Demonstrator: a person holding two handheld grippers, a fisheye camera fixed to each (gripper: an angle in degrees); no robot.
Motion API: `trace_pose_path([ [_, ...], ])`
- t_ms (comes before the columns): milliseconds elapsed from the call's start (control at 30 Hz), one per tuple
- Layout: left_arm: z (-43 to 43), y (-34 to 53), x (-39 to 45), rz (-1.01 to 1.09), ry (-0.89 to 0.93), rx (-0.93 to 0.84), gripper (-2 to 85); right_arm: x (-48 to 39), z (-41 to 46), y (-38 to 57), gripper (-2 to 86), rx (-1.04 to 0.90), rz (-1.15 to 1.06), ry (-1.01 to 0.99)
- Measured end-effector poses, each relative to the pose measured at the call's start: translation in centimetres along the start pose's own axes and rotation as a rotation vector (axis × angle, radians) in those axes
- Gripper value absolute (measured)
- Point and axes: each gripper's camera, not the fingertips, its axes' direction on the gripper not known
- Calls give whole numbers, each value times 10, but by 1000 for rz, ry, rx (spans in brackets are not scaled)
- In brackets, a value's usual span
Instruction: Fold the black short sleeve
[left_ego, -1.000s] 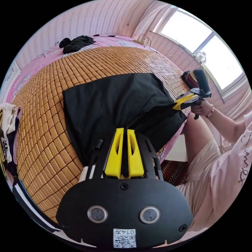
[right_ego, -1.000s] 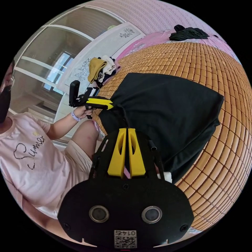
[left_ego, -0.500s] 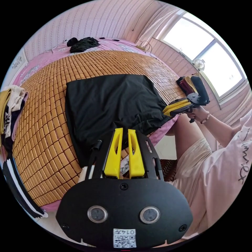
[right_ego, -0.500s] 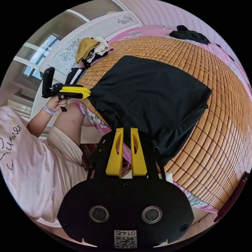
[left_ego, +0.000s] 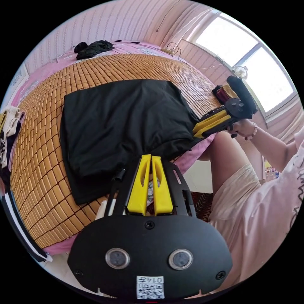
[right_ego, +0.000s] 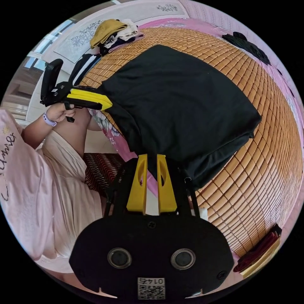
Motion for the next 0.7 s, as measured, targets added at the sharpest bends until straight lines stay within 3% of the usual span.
trace_pose_path([
  [200, 31, -22, 35, 133, -76, 54, -10, 6, -22, -107, 6, 168, -2, 247],
  [267, 54, -27, 49, 170, -104, 15, -10, 16, -19, -141, -1, 156, 21, 239],
  [400, 82, -20, 66, 230, -150, -29, -10, 35, 21, -193, -8, -78, 39, 188],
  [700, 100, -11, 73, 246, -127, -8, -10, 45, 18, -245, -7, -191, -7, 217],
])
